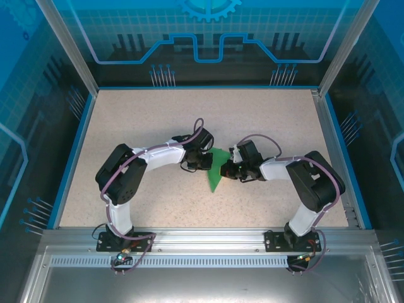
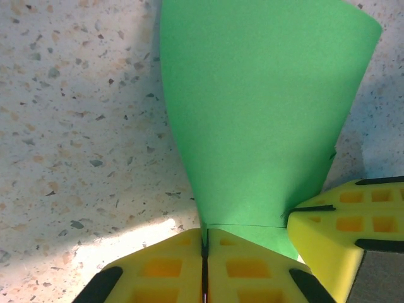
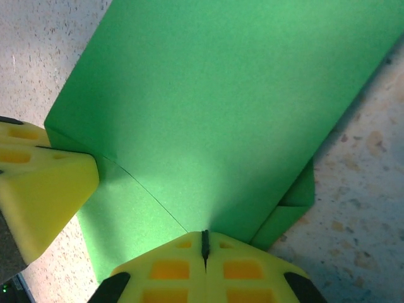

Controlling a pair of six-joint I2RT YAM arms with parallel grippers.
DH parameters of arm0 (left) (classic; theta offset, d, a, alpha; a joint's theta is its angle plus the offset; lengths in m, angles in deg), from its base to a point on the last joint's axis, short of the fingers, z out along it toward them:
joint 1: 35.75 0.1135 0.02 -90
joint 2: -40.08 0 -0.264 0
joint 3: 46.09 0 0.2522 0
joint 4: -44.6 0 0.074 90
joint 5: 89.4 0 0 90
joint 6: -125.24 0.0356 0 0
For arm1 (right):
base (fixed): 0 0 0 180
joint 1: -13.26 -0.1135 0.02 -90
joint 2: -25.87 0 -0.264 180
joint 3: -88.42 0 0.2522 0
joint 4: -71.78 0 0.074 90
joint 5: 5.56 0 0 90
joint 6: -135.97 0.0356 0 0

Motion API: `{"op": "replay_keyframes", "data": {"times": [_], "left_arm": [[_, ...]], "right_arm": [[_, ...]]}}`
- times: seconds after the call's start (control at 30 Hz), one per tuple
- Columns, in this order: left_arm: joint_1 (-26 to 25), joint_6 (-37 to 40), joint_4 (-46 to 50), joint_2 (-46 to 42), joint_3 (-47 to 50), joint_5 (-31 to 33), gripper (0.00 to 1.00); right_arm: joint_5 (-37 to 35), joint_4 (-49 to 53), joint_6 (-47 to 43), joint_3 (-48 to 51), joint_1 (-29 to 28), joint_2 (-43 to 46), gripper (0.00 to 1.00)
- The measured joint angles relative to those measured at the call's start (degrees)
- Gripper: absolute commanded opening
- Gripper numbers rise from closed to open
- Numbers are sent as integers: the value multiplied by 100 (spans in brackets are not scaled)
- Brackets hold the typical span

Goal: Fold a paper plane with a square sheet of paper (pick it up from the middle)
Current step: Fold the wing for the fifth time at the center of the table.

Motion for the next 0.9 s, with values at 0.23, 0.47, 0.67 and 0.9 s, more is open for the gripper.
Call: {"op": "replay_keyframes", "data": {"times": [0.23,0.47,0.67,0.9], "left_arm": [[-151,122,131,7,-197,151,12],[-400,249,227,94,-413,341,12],[-463,278,326,221,-562,411,14],[-476,275,444,262,-599,581,26]], "right_arm": [[-2,55,-50,-26,0,-11,0],[9,15,-44,-9,0,-11,0],[59,-210,0,98,4,-11,0],[66,-284,2,136,7,-11,0]]}}
